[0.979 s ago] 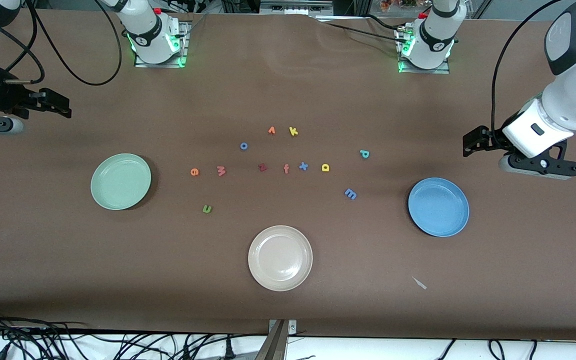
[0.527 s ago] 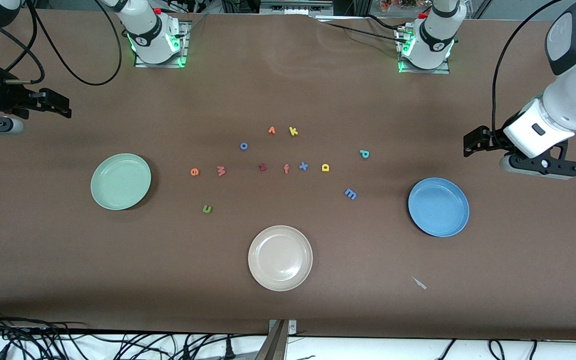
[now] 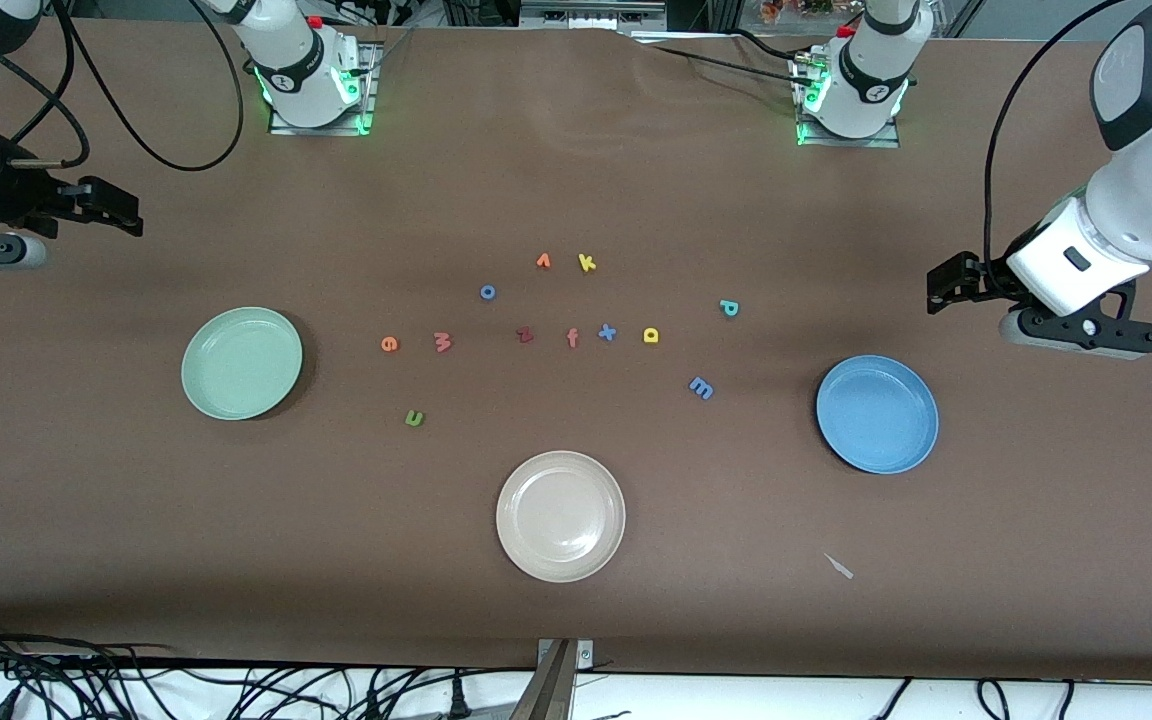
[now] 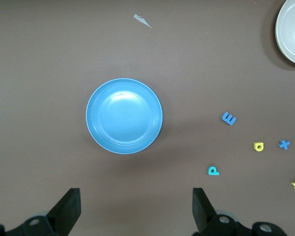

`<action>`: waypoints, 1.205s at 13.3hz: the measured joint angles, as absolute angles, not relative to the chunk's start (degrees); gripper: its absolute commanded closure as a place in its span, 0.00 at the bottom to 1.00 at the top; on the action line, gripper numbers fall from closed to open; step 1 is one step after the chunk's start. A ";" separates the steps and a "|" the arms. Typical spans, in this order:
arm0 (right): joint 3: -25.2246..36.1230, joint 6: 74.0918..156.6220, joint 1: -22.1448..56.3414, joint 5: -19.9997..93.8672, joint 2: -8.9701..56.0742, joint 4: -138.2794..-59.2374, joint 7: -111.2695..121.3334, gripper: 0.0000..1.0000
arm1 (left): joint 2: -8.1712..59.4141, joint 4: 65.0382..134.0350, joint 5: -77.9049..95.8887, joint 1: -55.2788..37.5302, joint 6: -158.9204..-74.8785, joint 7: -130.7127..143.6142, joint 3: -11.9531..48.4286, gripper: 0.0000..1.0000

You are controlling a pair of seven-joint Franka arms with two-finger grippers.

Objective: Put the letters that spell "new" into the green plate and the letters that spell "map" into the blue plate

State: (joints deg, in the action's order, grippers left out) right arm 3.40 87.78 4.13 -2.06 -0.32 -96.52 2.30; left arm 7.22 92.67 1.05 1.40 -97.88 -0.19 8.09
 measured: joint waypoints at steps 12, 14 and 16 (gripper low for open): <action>3.40 87.78 4.13 -2.06 -0.29 -96.52 2.30 0.00 | 4.00 97.89 1.05 2.42 -99.94 -0.19 8.02 0.00; 3.40 87.78 4.12 -2.05 -0.29 -96.52 2.29 0.00 | 4.00 97.92 1.05 2.42 -99.96 -0.19 8.02 0.00; 3.41 87.78 4.10 -2.05 -0.26 -96.52 2.28 0.00 | 4.00 97.93 1.05 2.42 -99.97 -0.19 8.02 0.00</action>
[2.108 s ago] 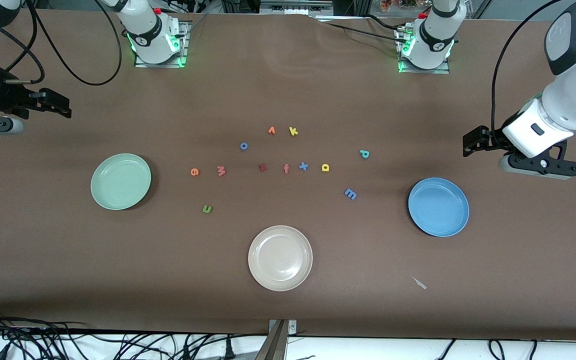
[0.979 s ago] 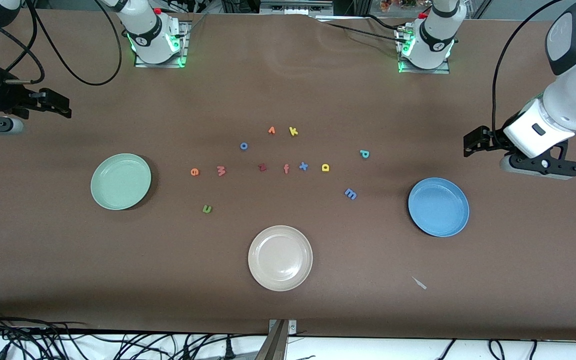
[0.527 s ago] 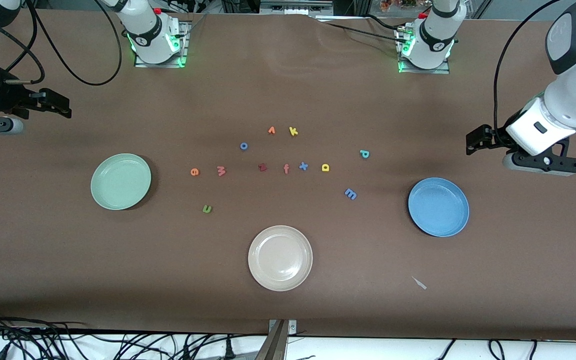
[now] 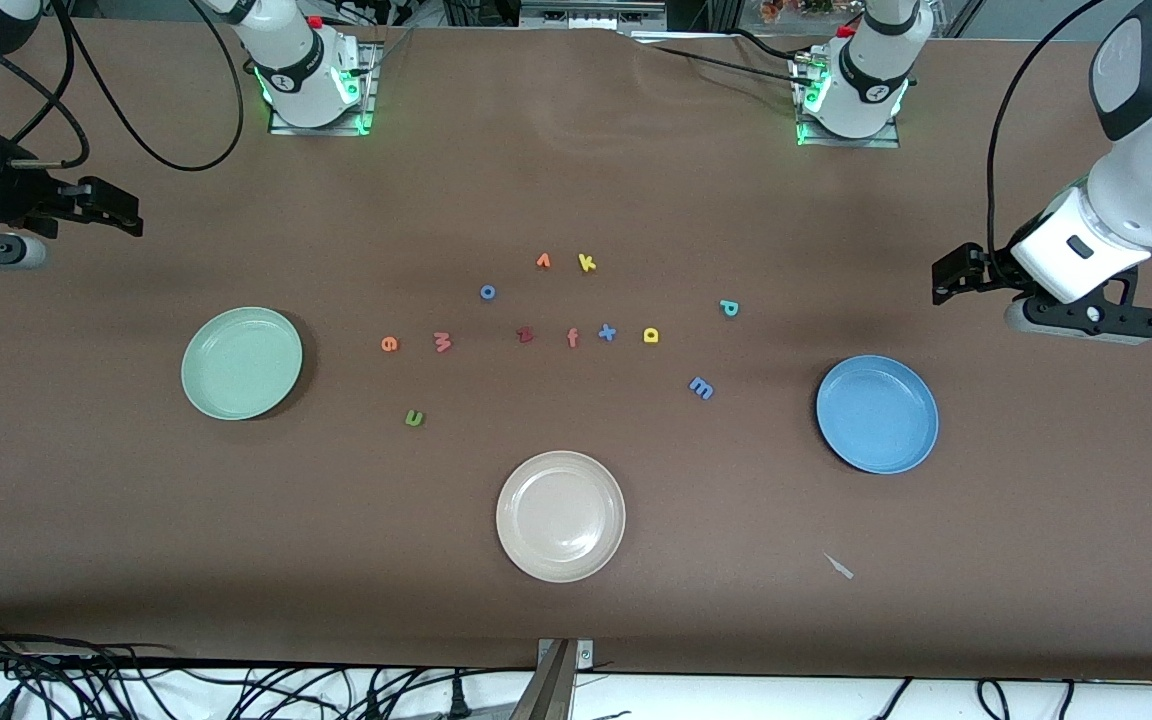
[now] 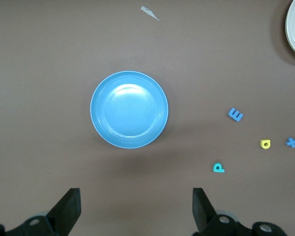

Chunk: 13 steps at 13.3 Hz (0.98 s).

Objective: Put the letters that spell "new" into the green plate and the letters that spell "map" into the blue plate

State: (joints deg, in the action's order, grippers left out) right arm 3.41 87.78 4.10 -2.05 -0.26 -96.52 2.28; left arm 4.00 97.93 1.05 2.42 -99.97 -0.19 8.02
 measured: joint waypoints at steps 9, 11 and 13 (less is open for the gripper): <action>3.25 88.08 4.42 -0.57 0.68 -96.52 2.28 0.00 | 4.00 97.95 1.05 2.45 -99.98 -0.19 8.02 0.00; 3.24 89.24 4.61 -0.25 1.20 -96.53 2.28 0.00 | 4.00 97.95 1.05 2.47 -99.98 -0.19 8.02 0.00; 3.12 90.06 5.37 -0.15 2.55 -96.55 2.38 0.00 | 3.98 97.97 1.05 2.69 -99.71 -0.19 7.97 0.00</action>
